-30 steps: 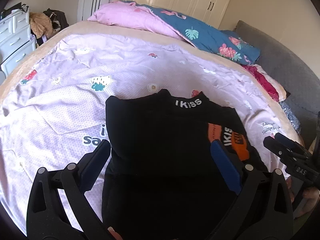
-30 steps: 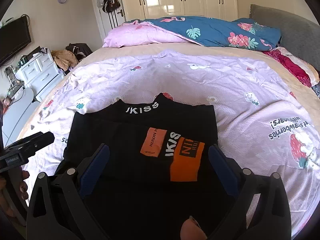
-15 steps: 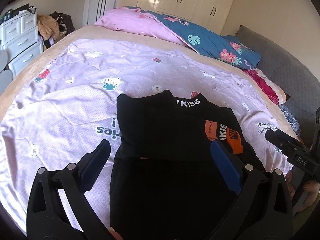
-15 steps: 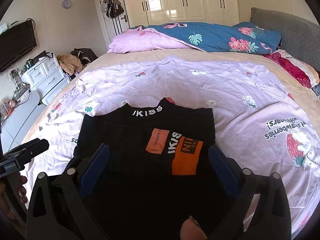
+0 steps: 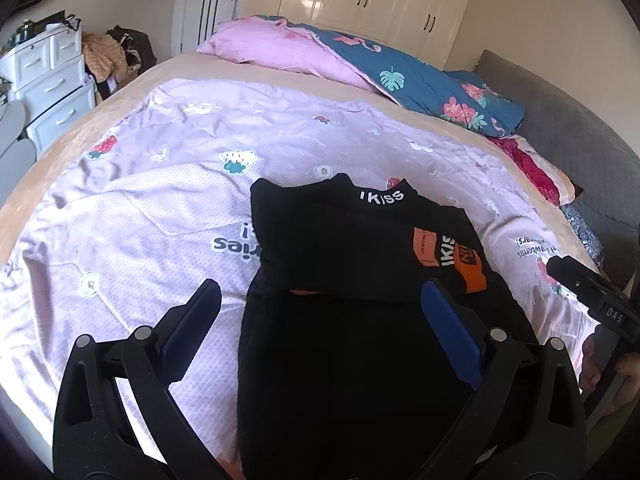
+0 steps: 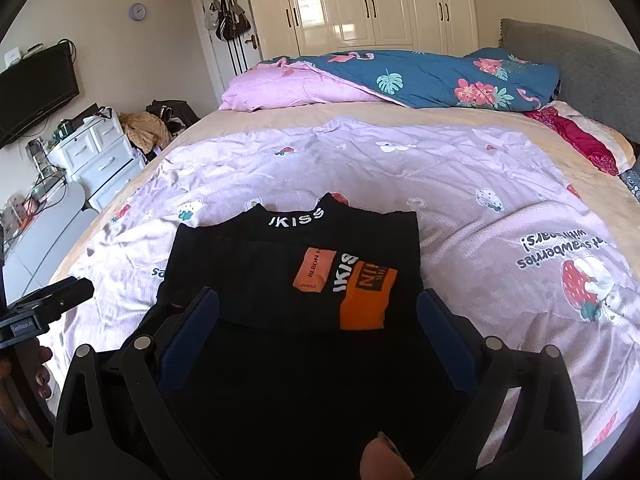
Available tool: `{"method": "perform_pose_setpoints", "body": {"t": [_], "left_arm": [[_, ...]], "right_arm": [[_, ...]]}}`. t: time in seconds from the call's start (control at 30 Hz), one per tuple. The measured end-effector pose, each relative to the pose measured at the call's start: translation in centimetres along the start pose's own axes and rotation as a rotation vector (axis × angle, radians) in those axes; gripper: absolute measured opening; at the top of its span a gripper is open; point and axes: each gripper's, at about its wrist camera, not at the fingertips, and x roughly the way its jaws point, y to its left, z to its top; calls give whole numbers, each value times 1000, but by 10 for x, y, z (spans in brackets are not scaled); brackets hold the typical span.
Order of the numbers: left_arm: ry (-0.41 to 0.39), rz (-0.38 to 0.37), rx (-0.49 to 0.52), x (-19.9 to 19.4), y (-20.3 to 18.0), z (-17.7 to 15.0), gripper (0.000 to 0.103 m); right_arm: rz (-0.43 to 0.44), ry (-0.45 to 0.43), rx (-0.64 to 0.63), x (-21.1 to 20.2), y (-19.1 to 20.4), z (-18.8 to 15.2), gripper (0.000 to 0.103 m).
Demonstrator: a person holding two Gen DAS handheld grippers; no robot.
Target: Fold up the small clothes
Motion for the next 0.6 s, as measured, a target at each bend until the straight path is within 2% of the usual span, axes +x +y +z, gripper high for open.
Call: {"method": "perform_pose_setpoints", "body": {"t": [0.6], "left_arm": [[101,69,-19,-12,38,-57,94]], "right_arm": [[-4,23,-8,-20,-10,-29,99]]}}
